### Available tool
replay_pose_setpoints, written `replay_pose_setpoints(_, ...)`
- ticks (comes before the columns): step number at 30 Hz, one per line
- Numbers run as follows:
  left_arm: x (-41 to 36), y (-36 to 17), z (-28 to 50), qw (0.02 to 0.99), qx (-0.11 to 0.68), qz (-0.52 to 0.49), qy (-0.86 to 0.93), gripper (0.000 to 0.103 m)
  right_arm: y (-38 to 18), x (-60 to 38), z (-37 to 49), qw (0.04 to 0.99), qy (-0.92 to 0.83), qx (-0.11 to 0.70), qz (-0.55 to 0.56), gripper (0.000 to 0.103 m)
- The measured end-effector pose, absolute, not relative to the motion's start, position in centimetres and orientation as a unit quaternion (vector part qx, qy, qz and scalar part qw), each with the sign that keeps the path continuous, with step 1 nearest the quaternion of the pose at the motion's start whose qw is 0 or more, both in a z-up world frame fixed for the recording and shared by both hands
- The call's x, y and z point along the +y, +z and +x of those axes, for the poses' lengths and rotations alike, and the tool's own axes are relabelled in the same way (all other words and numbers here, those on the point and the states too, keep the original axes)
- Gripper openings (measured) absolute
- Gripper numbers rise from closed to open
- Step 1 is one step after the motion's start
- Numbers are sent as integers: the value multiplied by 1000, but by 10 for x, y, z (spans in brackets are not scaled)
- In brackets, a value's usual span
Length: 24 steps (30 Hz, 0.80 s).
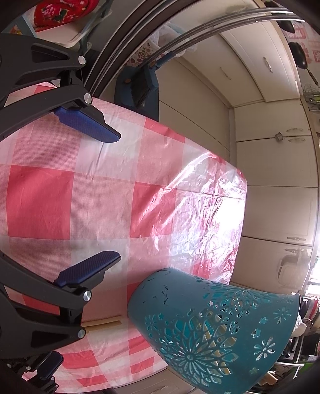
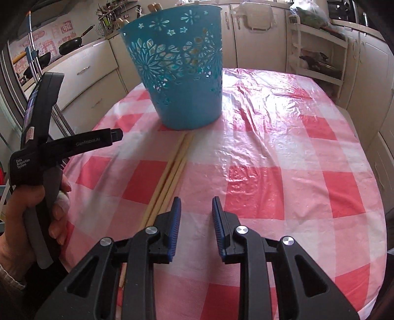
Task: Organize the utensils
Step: 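Move the open right gripper back toward the remaining chopsticks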
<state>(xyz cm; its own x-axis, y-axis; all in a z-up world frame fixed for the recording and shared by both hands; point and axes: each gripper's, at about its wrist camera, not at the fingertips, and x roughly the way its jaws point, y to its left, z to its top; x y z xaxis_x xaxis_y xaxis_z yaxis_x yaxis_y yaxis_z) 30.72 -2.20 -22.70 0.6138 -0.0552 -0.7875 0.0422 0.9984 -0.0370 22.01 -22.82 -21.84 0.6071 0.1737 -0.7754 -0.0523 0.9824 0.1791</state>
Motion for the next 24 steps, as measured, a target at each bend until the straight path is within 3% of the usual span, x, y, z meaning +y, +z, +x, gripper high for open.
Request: replay_pose_setpoints(24, -22, -228, 308, 897, 441, -8, -27, 86, -220, -232, 219, 889, 66, 446, 81, 26)
